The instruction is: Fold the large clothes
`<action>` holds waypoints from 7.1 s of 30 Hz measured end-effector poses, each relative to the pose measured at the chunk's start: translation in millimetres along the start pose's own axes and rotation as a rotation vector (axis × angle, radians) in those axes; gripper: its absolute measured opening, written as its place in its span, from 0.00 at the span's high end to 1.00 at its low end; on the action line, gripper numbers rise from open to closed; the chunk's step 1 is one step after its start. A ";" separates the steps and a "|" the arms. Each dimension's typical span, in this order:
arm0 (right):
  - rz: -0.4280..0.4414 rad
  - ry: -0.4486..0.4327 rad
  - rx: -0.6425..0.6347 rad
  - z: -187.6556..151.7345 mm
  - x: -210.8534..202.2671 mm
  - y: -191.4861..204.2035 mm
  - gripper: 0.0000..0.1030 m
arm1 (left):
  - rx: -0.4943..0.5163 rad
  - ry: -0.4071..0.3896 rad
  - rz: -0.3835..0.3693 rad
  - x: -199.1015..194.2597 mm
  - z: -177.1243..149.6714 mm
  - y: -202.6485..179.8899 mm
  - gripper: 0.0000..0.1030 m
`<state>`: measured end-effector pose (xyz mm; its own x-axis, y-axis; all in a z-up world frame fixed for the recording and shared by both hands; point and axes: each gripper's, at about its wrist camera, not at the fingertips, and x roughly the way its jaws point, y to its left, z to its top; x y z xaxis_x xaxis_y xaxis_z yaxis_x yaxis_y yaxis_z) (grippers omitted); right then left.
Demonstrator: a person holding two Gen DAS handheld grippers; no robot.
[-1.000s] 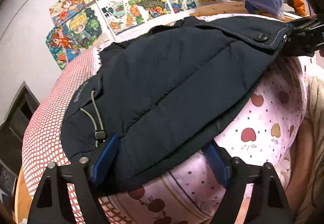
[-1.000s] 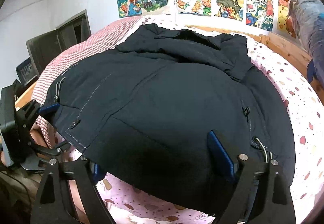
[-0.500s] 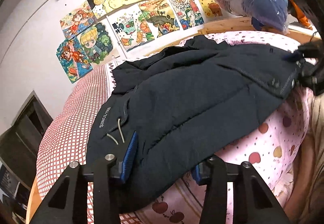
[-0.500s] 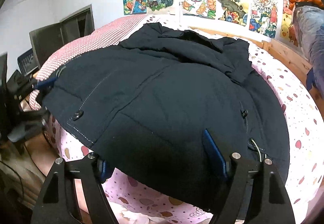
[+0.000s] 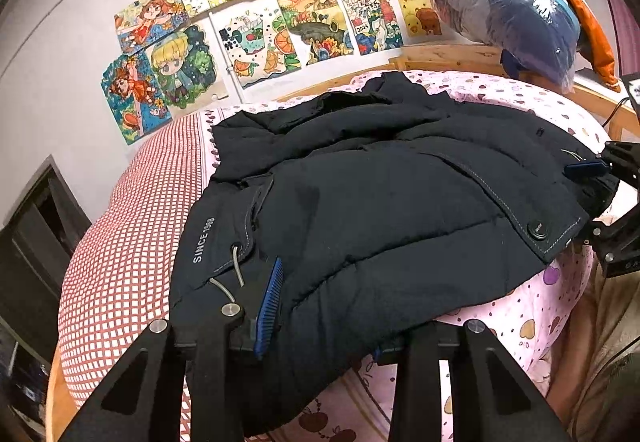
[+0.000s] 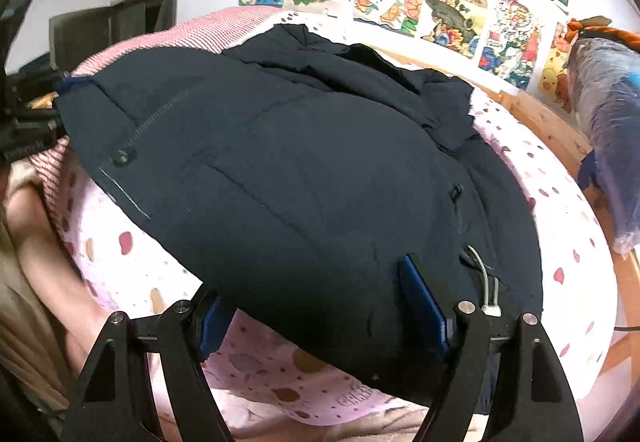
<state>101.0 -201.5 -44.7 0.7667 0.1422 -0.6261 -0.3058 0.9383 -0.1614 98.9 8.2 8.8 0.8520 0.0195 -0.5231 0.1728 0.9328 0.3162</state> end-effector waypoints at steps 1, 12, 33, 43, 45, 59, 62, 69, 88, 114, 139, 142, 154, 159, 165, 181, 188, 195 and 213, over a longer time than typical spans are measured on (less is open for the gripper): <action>-0.005 -0.010 -0.001 0.0 -1.6 0.0 0.31 | 0.001 -0.001 0.000 -0.9 -0.2 -0.3 0.67; 0.004 -0.178 0.018 26.6 -35.2 -2.6 0.77 | 0.010 -0.039 -0.004 -6.3 16.2 3.1 0.67; -0.099 -0.340 0.033 93.4 -44.9 -14.7 0.87 | -0.008 -0.069 -0.036 -4.4 73.6 21.1 0.81; -0.095 -0.370 0.045 123.8 -36.9 -34.7 0.90 | 0.086 -0.051 0.003 4.9 118.8 24.8 0.85; -0.098 -0.370 0.049 129.9 -33.4 -39.4 0.90 | 0.139 -0.056 0.015 7.9 126.9 21.5 0.87; -0.163 -0.413 -0.011 179.0 -6.1 -57.2 0.90 | 0.133 -0.130 0.025 52.2 178.3 38.5 0.89; -0.171 -0.431 -0.034 195.1 2.2 -58.4 0.90 | 0.085 -0.146 0.026 62.2 185.0 47.5 0.90; -0.215 -0.477 -0.118 223.8 25.4 -51.0 0.90 | 0.030 -0.206 0.061 89.2 190.0 65.8 0.90; -0.283 -0.484 -0.257 338.4 176.3 -57.7 0.91 | -0.015 -0.105 0.136 254.3 251.8 117.5 0.91; -0.178 -0.293 -0.223 336.3 330.2 -83.0 0.90 | -0.002 0.056 0.074 380.0 240.8 112.0 0.91; -0.145 -0.303 -0.044 336.5 304.4 -140.4 0.30 | -0.158 0.031 0.082 366.8 247.6 128.7 0.24; -0.163 -0.332 -0.020 335.2 289.7 -148.9 0.18 | -0.188 -0.029 0.092 351.5 253.0 130.0 0.13; -0.039 -0.375 0.001 309.9 251.5 -169.3 0.09 | -0.191 -0.169 0.007 312.8 243.6 121.8 0.05; -0.010 -0.220 -0.007 306.4 295.3 -165.9 0.09 | -0.168 -0.044 0.027 344.5 244.0 113.8 0.05; 0.002 -0.118 -0.013 315.0 337.5 -164.3 0.09 | -0.191 0.037 0.042 373.0 247.3 118.1 0.05; 0.195 0.064 0.176 296.9 406.5 -188.2 0.01 | -0.217 0.159 -0.015 420.5 239.6 116.1 0.00; 0.212 0.044 0.211 287.5 411.8 -189.4 0.01 | -0.199 0.171 -0.016 426.5 238.4 111.3 0.00; 0.232 0.019 0.241 283.5 412.2 -191.9 0.01 | -0.199 0.161 -0.016 426.0 235.4 111.1 0.00; 0.201 -0.024 0.234 277.8 407.3 -188.9 0.01 | -0.180 0.146 0.004 422.9 232.7 108.2 0.00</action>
<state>627.8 -233.3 -57.3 0.7180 0.3370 -0.6091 -0.3163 0.9374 0.1458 592.9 33.6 6.0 0.7698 0.0624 -0.6352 0.0678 0.9816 0.1786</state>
